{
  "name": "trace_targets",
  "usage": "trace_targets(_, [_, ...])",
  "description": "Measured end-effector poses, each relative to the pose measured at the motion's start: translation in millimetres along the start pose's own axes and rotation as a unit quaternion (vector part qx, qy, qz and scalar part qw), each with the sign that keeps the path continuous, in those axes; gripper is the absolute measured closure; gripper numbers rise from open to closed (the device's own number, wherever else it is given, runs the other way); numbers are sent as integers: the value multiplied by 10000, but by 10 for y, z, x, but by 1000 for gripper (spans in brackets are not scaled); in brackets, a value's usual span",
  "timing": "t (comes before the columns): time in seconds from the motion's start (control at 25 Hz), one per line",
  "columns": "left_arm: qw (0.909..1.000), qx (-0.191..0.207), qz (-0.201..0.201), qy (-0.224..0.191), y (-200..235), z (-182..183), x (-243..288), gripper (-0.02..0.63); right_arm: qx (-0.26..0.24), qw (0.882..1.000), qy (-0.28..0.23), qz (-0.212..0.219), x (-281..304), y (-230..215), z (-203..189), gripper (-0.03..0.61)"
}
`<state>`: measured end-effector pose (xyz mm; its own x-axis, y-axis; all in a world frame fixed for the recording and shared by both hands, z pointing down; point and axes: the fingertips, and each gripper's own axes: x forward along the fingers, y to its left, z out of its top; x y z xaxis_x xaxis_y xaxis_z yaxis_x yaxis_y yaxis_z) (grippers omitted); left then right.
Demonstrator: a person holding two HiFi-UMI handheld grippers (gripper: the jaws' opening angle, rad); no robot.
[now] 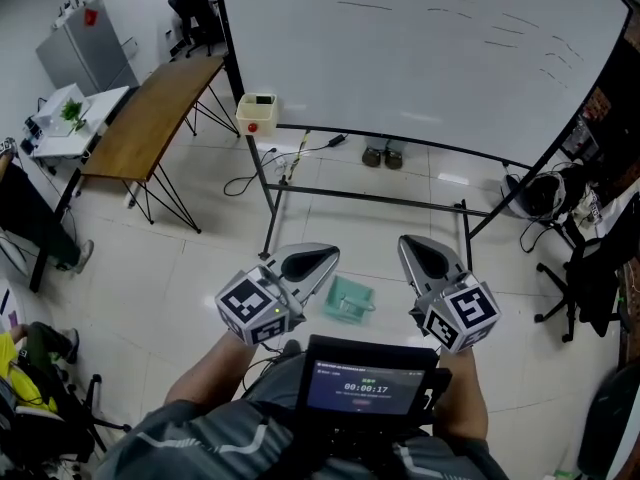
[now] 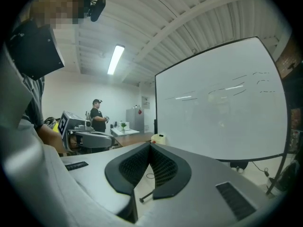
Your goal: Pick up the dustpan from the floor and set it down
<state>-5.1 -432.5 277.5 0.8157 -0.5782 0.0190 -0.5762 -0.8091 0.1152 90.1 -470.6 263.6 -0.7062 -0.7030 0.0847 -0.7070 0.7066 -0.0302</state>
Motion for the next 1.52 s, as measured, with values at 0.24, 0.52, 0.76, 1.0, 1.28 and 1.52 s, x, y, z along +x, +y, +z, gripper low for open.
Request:
trace_targets(0.24, [9994,134,310,-53,-308,144,8,588,-340,9993,77,106,-268,-41,41,561])
trace_targets(0.52, [9927,-50,1204,-96,-639,49,-102,588,-492,9972,117,556,-614,-36,-61,561])
trace_targets(0.76, [9876,60,1553,-215,-938,80,-511,588,-488,9958,68,766,-886,346,-95,561])
trace_targets(1.0, [9903,-36,1361,-289,-1176,17,-1388,588,-499,9977,11,465,-1017,1170,-76,561])
trace_targets(1.28, [9944,-247,937,-421,-1416,-282,-2984,588,-449,9990,-40,-68,-1086,2675,-211,561])
trace_targets(1.52, [9970,-281,470,-540,-1682,-345,-3986,588,-228,9989,-12,-415,-1304,3747,-241,561])
